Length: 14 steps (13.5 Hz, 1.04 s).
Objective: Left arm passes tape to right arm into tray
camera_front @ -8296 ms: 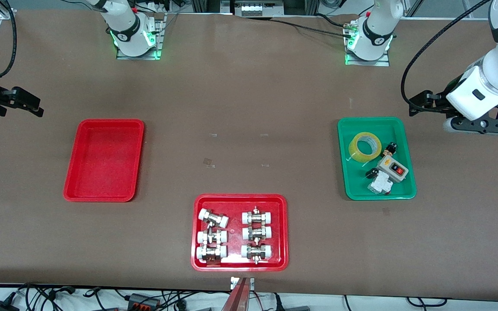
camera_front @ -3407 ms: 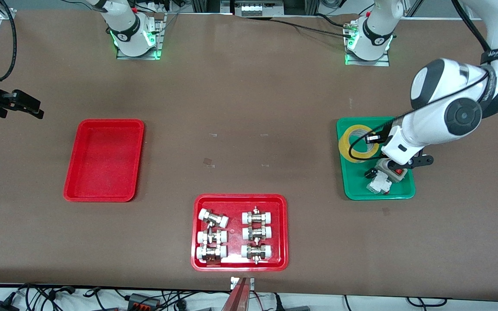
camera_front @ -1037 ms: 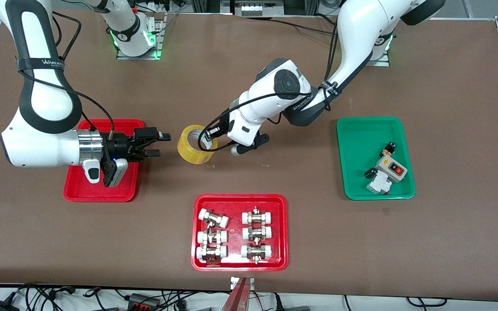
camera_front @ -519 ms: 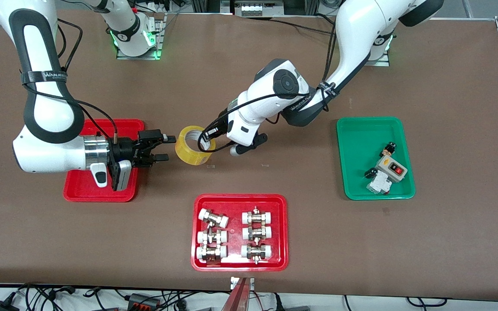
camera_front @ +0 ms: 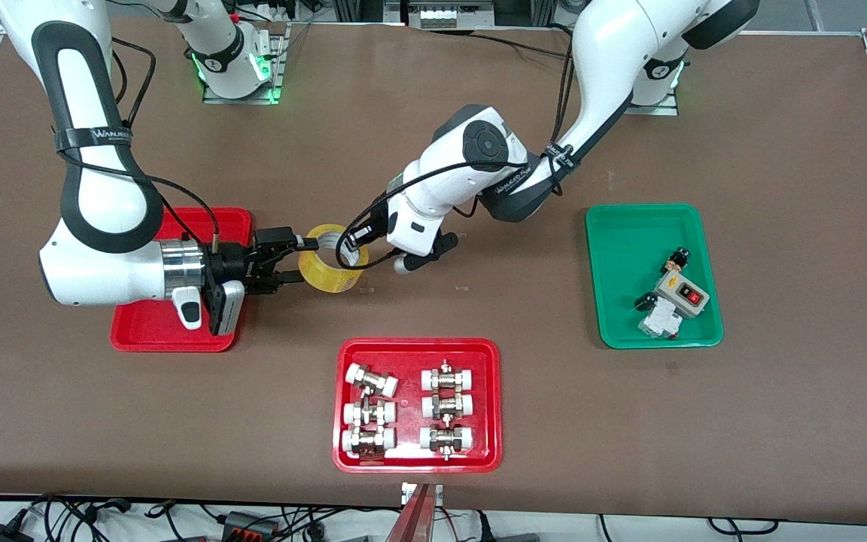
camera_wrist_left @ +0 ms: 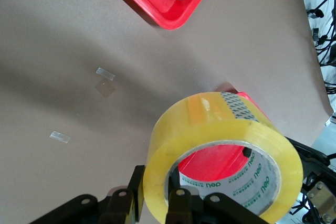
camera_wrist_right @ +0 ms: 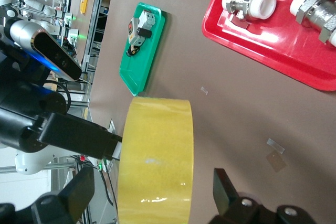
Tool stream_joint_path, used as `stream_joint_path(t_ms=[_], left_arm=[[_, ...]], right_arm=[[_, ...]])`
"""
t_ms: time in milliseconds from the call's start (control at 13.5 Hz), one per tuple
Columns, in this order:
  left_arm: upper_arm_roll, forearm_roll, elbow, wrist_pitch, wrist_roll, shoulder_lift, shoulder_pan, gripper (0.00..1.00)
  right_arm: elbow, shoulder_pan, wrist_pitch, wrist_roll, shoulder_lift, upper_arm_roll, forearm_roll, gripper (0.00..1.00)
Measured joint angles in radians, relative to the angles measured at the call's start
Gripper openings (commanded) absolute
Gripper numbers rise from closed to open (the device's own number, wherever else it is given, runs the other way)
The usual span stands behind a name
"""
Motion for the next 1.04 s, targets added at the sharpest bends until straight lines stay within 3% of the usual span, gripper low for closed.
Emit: stream_joint_path(t_ms=[74,148,222,444,741,815,1037], left_arm=[[0.001,0.0,0.001,0.0,-0.001,0.0,0.0,0.0],[0.002,0.0,0.002,0.0,-0.001,0.0,0.0,0.0],[0.003,0.0,0.002,0.0,-0.001,0.0,0.0,0.0],[0.004,0.0,0.004,0.0,-0.002,0.0,0.0,0.0],[0.004,0.0,0.004,0.002,-0.002,0.0,0.0,0.05],[0.004,0.0,0.004,0.002,-0.002,0.0,0.0,0.11],[0.005,-0.001,0.005,0.002,-0.008,0.0,0.001,0.41]], right_arm=[[0.0,0.0,0.0,-0.007,0.0,0.0,0.0,0.95],[0.0,0.001,0.0,-0.014,0.0,0.0,0.0,0.83],[0.0,0.001,0.0,-0.016,0.0,0.0,0.0,0.58],[0.001,0.001,0.0,-0.018,0.0,0.0,0.0,0.29],[0.001,0.001,0.0,-0.018,0.0,0.0,0.001,0.21],[0.002,0.001,0.0,-0.018,0.0,0.0,0.001,0.2],[0.003,0.001,0.002,-0.018,0.0,0.0,0.001,0.19]])
